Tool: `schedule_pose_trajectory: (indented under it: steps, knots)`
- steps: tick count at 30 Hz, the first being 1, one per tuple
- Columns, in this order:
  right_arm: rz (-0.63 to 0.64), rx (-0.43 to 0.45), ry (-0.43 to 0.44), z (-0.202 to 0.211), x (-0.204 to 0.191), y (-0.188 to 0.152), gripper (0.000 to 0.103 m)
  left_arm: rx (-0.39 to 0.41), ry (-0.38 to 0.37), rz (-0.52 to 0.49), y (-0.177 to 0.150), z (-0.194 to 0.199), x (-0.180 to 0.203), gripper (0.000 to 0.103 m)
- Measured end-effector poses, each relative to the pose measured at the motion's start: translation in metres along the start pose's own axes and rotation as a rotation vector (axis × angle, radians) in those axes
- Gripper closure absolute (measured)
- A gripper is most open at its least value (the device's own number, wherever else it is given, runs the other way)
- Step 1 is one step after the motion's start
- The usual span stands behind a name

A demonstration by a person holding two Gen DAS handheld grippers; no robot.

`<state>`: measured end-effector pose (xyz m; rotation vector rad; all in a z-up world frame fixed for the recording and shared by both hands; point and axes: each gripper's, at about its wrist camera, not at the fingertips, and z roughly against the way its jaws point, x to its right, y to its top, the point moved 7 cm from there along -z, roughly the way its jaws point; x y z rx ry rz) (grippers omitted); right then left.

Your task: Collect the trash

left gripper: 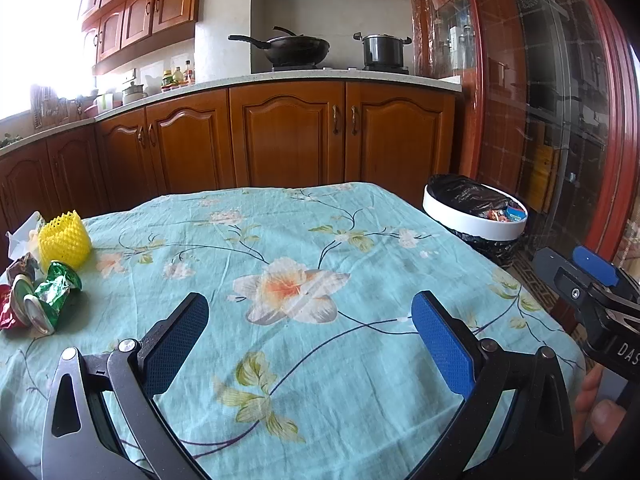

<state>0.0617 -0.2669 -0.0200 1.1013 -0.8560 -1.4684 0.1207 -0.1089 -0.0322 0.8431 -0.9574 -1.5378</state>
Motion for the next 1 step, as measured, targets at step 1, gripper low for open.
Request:
schedule_pose_trajectory:
  steps: [1]
  knots:
    - [-0.002, -0.004, 0.002, -0.0003, -0.0009, 0.0003, 0.000, -0.001, -0.003, 0.001, 0.0006, 0.0002, -0.0005, 0.000]
